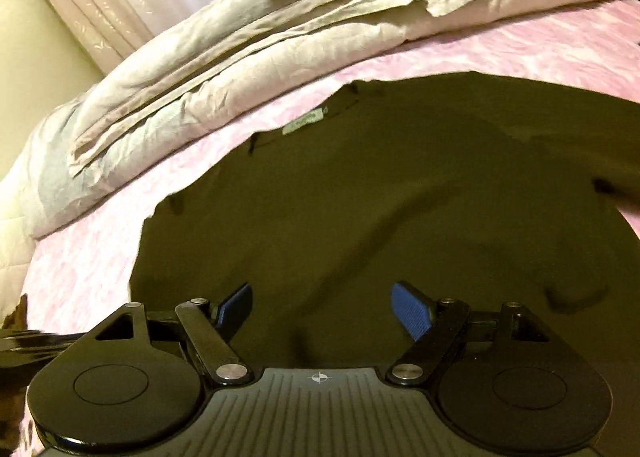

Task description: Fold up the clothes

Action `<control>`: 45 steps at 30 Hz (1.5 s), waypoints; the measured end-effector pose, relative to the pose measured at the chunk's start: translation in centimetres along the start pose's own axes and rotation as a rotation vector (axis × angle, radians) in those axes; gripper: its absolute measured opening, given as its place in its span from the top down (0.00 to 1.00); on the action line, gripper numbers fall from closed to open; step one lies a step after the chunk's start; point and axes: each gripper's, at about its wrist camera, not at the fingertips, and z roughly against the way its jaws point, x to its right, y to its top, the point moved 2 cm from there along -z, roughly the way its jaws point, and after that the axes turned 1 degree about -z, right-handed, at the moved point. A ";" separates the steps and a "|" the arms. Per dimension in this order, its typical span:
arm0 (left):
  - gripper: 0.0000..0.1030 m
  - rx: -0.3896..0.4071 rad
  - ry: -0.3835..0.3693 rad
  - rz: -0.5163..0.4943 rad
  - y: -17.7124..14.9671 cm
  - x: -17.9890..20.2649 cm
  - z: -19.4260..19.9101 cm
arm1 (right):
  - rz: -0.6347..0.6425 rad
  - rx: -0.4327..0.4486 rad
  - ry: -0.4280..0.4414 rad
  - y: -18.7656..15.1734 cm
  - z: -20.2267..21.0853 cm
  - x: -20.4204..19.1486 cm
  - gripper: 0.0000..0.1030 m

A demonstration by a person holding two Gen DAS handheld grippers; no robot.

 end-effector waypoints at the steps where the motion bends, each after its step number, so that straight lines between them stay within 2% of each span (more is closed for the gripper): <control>1: 0.84 0.010 -0.019 -0.014 0.6 0.3 -0.4 | -0.011 0.002 -0.005 0.4 -0.7 0.4 0.22; 3: 0.82 0.028 -0.056 -0.043 1.9 1.0 -1.2 | -0.061 0.009 -0.032 0.9 -1.5 2.7 0.22; 5: 0.81 0.014 -0.067 -0.091 2.6 2.1 -3.0 | -0.118 0.013 -0.055 0.6 -1.2 5.5 0.23; 7: 0.80 -0.020 -0.061 -0.135 3.1 2.9 -5.0 | -0.148 0.027 -0.014 0.2 0.4 7.7 0.23; 10: 0.75 -0.074 -0.008 -0.201 3.5 3.7 -6.6 | -0.171 0.062 -0.078 -0.3 4.4 10.7 0.23; 12: 0.75 -0.076 0.024 -0.221 3.6 4.4 -6.2 | -0.213 0.103 -0.140 -0.4 7.5 13.0 0.22; 15: 0.74 -0.066 0.047 -0.235 4.1 5.6 -5.2 | -0.376 0.199 -0.271 -1.0 12.7 19.3 0.22; 19: 0.70 -0.056 0.025 -0.269 4.9 8.9 -3.9 | -0.652 0.314 -0.399 -2.0 18.5 29.5 0.22; 22: 0.69 -0.045 0.000 -0.334 5.5 12.3 -3.6 | -0.790 0.410 -0.444 -2.8 21.8 36.2 0.22; 25: 0.69 -0.050 -0.037 -0.385 5.8 15.9 -3.9 | -0.915 0.495 -0.432 -3.8 23.5 41.5 0.23; 31: 0.68 -0.047 -0.094 -0.467 6.5 21.6 -4.8 | -1.062 0.698 -0.291 -4.1 25.1 47.5 0.23; 33: 0.68 -0.040 -0.110 -0.486 6.8 22.9 -4.7 | -1.085 0.721 -0.273 -3.8 25.3 48.3 0.23; 34: 0.68 -0.035 -0.117 -0.489 6.9 23.3 -4.5 | -1.086 0.716 -0.276 -3.7 25.3 48.4 0.30; 36: 0.68 -0.028 -0.124 -0.494 7.1 23.7 -4.1 | -1.065 0.684 -0.311 -3.0 25.6 48.2 0.92; 39: 0.68 -0.020 -0.125 -0.492 7.2 23.1 -3.2 | -0.975 0.609 -0.424 -1.3 26.2 46.9 0.94; 40: 0.68 -0.017 -0.124 -0.490 7.1 22.8 -2.9 | -0.891 0.578 -0.470 -0.1 26.5 45.7 0.94; 42: 0.68 -0.015 -0.121 -0.472 7.0 21.6 -2.3 | -0.644 0.523 -0.531 3.6 26.4 41.4 0.95; 43: 0.68 -0.013 -0.119 -0.462 7.1 20.9 -2.1 | -0.527 0.512 -0.532 5.3 26.2 38.8 0.95; 45: 0.67 -0.006 -0.113 -0.437 6.5 19.4 -0.9 | -0.297 0.531 -0.474 8.7 25.8 32.3 0.95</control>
